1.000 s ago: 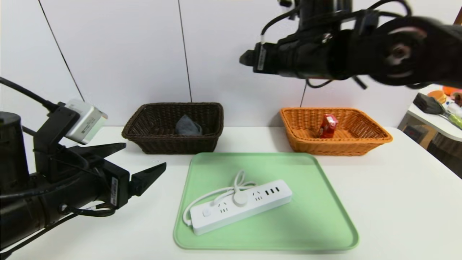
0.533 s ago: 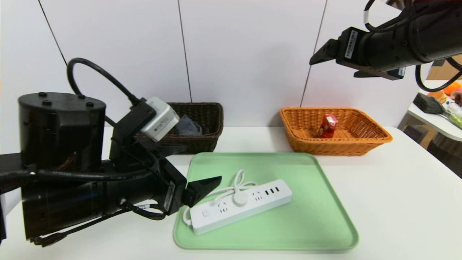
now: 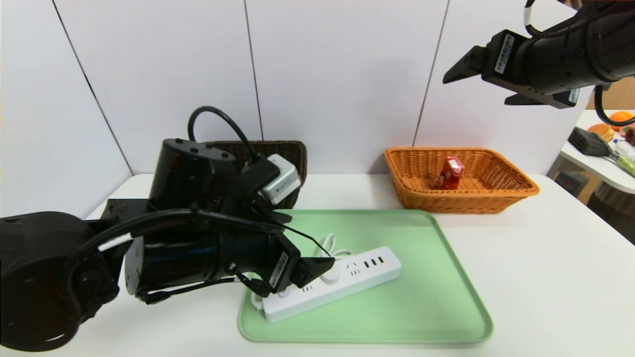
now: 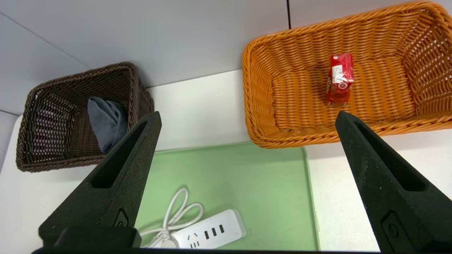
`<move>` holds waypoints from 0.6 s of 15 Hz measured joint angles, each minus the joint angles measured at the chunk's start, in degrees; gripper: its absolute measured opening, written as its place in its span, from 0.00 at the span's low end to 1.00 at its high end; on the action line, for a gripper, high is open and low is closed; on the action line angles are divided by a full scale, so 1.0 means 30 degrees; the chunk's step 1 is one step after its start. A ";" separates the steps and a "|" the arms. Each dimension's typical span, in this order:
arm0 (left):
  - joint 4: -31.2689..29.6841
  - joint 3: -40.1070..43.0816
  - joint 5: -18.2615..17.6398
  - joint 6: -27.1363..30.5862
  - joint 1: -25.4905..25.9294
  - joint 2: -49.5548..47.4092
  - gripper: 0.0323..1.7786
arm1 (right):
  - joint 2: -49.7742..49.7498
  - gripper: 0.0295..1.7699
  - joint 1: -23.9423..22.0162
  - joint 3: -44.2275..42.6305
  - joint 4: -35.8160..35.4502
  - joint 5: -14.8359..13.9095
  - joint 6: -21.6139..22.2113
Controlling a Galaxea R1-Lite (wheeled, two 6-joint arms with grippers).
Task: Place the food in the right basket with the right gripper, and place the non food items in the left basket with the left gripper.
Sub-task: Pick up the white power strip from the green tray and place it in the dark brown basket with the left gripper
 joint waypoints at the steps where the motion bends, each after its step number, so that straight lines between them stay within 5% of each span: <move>1: 0.0065 -0.0049 0.0004 0.0000 0.0110 0.0398 0.95 | 0.0000 0.96 -0.0077 0.0004 -0.0012 0.0000 0.0000; 9: 0.1812 0.0045 0.0203 0.0634 0.0614 0.1703 0.95 | 0.0073 0.96 -0.0341 0.0268 -0.0020 0.0130 0.0049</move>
